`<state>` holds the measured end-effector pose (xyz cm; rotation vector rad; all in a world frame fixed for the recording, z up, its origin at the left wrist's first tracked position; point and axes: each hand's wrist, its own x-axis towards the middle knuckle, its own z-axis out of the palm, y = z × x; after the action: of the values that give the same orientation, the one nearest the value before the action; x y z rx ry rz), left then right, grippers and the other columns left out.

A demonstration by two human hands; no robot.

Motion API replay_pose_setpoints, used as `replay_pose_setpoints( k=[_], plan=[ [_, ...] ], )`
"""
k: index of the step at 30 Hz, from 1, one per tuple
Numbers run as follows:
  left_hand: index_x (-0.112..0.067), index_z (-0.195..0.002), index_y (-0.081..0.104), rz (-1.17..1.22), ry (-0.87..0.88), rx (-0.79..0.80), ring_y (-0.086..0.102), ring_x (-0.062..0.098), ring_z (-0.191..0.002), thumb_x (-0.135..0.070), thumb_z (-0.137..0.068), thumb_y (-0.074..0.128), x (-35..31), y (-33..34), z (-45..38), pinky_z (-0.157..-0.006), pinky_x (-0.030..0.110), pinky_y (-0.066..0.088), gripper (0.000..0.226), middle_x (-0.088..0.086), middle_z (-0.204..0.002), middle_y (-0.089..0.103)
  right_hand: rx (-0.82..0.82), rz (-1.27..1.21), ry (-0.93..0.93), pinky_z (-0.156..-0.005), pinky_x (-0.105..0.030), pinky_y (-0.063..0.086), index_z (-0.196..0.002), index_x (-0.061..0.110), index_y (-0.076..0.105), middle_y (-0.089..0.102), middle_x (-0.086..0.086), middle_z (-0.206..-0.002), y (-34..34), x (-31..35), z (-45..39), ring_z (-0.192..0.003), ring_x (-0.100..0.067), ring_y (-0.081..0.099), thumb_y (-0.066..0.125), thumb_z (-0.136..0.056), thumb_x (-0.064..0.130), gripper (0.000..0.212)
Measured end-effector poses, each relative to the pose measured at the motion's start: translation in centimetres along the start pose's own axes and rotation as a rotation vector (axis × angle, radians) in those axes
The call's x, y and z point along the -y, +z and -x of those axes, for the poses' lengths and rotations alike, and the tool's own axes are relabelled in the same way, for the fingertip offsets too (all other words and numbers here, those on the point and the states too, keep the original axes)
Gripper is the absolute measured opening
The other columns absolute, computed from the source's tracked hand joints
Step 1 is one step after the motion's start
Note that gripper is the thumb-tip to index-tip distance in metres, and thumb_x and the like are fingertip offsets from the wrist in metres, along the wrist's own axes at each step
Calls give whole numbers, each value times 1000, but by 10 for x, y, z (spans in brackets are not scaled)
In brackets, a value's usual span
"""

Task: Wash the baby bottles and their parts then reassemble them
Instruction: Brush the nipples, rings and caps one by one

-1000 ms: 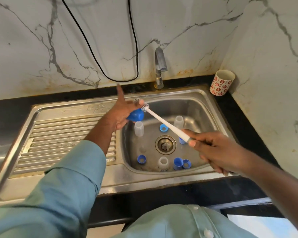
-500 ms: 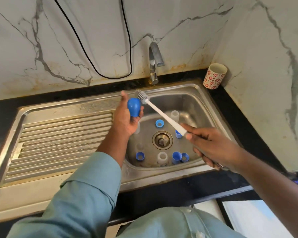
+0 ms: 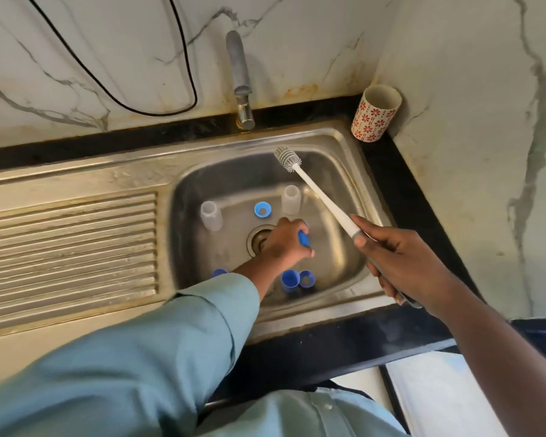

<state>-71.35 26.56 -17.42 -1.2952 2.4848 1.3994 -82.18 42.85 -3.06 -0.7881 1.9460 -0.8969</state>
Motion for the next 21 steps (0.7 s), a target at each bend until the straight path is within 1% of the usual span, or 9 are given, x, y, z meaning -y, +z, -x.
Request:
replay_pose_setpoints(
  k=[3,5,7,10,13,15,17,19,21],
  plan=[
    [-21,-125,58,-408,25,131,54,31,-114,-20,-79,75,5,37,-29,-88,35,46,49,8,-129,48,43,-6,5,-43,-32,42,-132,49,51,50,-4,-59,-12,-8,-28,-44,-21,45,54,-98,33,38],
    [-18,-123,58,-505,14,164,53,35,-116,-16,-83,69,11,50,-34,-89,38,46,42,11,-129,49,60,-14,-2,-44,-32,42,-132,51,49,50,-3,-59,-12,-7,-33,-45,-20,45,54,-98,34,39],
    [-12,-114,58,-469,-16,151,55,35,-111,-15,-87,59,14,68,-43,-76,33,41,26,13,-120,52,79,-20,7,-44,-31,43,-133,51,47,50,-2,-59,-19,-14,-44,-45,-19,45,54,-98,33,41],
    [-11,-91,55,-486,-8,107,60,29,-91,-17,-88,51,19,83,-54,-56,29,32,7,7,-96,56,88,-19,36,-43,-29,43,-134,49,48,50,-4,-61,-29,-26,-58,-45,-18,44,54,-97,32,41],
    [-11,-93,61,-396,12,81,60,26,-91,-14,-86,64,19,86,-58,-67,30,43,8,5,-104,55,109,-25,53,-43,-29,44,-134,49,48,50,-5,-61,-35,-37,-68,-45,-18,45,54,-97,33,41],
    [-11,-96,61,-311,40,42,58,28,-94,-12,-86,69,16,87,-56,-79,38,49,13,8,-113,50,124,-39,47,-41,-27,43,-135,48,49,50,-6,-62,-36,-41,-71,-45,-18,44,55,-97,33,41],
    [-11,-105,61,-240,9,64,57,31,-101,-11,-87,69,14,89,-54,-86,41,50,20,10,-121,48,135,-46,36,-40,-26,43,-133,49,49,50,-7,-63,-37,-42,-73,-45,-18,45,55,-97,32,41],
    [-12,-118,60,-292,-10,119,55,30,-109,-18,-88,70,14,91,-53,-90,38,48,32,12,-127,49,146,-32,23,-41,-27,45,-130,54,46,51,-8,-64,-38,-41,-76,-46,-19,46,55,-97,32,40],
    [-12,-122,59,-290,-2,138,53,29,-112,-22,-86,73,12,90,-52,-93,38,47,40,11,-129,49,158,-23,15,-43,-28,46,-126,57,44,51,-8,-64,-39,-39,-78,-47,-20,46,54,-97,32,40]
  ],
)
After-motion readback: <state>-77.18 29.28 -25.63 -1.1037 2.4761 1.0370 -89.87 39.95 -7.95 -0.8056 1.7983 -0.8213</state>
